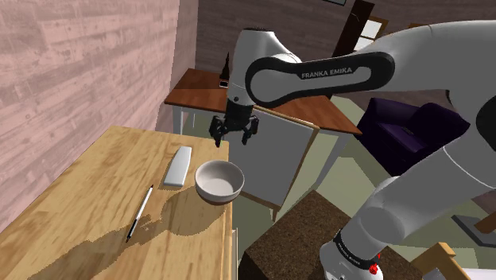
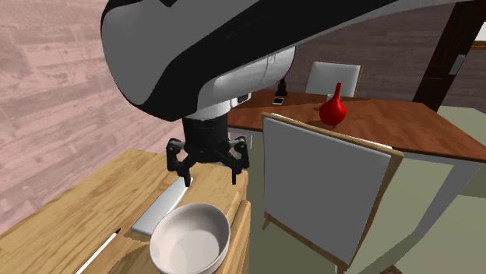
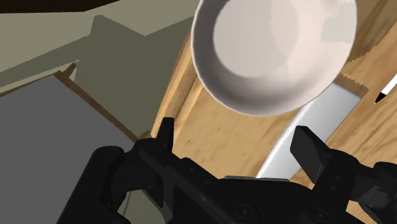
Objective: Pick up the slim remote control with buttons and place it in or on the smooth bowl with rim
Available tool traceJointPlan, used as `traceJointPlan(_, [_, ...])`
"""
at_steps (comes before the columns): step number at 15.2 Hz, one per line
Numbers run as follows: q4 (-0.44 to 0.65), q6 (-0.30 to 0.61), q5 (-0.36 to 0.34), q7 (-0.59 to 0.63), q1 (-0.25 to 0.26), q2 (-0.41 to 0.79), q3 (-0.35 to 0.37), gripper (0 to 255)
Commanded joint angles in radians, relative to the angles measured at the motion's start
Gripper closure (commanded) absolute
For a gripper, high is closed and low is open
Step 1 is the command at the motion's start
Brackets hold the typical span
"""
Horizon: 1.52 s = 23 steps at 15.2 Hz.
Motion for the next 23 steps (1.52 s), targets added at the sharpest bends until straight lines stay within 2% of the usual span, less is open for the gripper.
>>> traceJointPlan(1, [0.046, 0.029, -0.035, 0.094, -0.009, 0.087, 0.033, 0])
traceJointPlan(4, [0.134, 0.052, -0.108, 0.233, -0.01, 0.226, 0.067, 0])
traceJointPlan(7, [0.237, 0.06, -0.187, 0.367, 0.011, 0.368, 0.076, 0])
traceJointPlan(11, [0.397, 0.047, -0.279, 0.519, 0.067, 0.554, 0.052, 0])
traceJointPlan(15, [0.572, 0.017, -0.337, 0.628, 0.132, 0.723, 0.012, 0])
traceJointPlan(23, [0.529, 0.098, -0.36, 0.643, 0.14, 0.765, -0.004, 0])
